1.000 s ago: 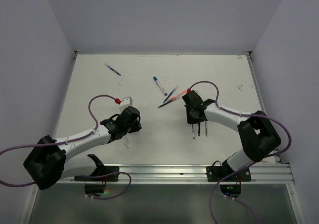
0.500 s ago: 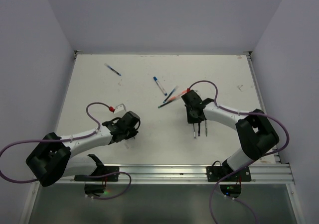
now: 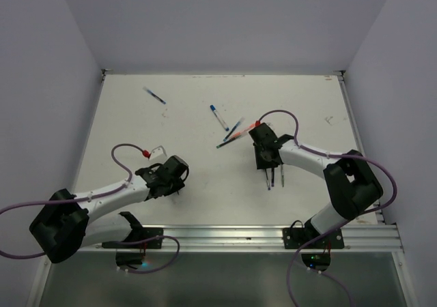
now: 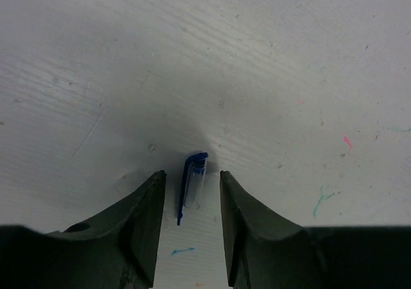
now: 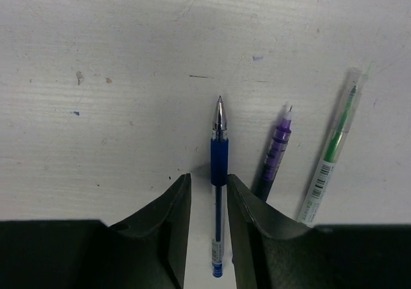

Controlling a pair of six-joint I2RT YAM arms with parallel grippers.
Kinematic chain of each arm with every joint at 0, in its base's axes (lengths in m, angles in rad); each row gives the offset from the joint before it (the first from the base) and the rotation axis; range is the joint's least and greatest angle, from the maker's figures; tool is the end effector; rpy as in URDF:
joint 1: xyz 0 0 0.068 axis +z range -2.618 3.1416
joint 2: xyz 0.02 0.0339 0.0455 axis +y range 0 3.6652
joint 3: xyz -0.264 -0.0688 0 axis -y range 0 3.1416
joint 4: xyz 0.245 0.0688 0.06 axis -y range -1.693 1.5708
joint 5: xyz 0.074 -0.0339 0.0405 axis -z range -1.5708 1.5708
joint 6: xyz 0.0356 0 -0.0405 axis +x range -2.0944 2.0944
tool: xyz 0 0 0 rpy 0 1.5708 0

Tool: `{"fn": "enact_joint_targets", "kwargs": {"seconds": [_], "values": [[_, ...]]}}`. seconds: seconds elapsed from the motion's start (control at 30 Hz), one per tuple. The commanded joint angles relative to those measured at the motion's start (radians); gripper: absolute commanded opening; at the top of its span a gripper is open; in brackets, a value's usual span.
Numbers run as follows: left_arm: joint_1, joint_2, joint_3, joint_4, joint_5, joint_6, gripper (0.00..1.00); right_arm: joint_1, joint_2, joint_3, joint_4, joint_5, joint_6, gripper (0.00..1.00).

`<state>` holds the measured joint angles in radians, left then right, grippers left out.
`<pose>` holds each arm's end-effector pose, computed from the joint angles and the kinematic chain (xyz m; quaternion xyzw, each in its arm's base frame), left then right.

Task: Open the pen caps

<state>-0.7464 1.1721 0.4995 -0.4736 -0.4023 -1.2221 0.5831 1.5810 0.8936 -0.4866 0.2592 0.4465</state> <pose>0.1493 -0.1191 0.1538 -0.2666 0.9210 -0.0638 0.2769 0.2488 0.1532 0.1684 -0.0409 0.9716 -0.0141 0.2325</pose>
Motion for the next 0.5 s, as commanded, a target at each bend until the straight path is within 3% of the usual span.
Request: {"fn": "enact_joint_targets", "kwargs": {"seconds": [0.0, 0.03, 0.2, 0.27, 0.3, 0.4, 0.47], "values": [[0.005, -0.044, -0.003, -0.097, -0.072, -0.051, 0.44, -0.003, -0.052, 0.025, 0.022, -0.018, -0.017, 0.33], [0.005, -0.046, 0.007, -0.108, -0.073, -0.048, 0.54, -0.003, -0.056, 0.024, 0.022, -0.023, -0.02, 0.33], [0.004, -0.072, 0.071, -0.09, -0.092, 0.004, 0.6, -0.003, -0.105, 0.018, 0.031, -0.041, -0.022, 0.33], [0.004, -0.081, 0.106, -0.071, -0.113, 0.038, 0.62, -0.002, -0.139, 0.016, 0.031, -0.032, -0.028, 0.37], [0.004, -0.081, 0.132, -0.068, -0.128, 0.068, 0.71, -0.002, -0.153, 0.013, 0.036, -0.025, -0.031, 0.4], [0.008, -0.033, 0.305, -0.024, -0.199, 0.188, 0.87, -0.002, -0.211, 0.016, 0.022, 0.018, -0.038, 0.51], [0.042, 0.053, 0.394, -0.028, -0.211, 0.234, 0.9, -0.002, -0.237, 0.021, 0.007, 0.04, -0.048, 0.54]]}}
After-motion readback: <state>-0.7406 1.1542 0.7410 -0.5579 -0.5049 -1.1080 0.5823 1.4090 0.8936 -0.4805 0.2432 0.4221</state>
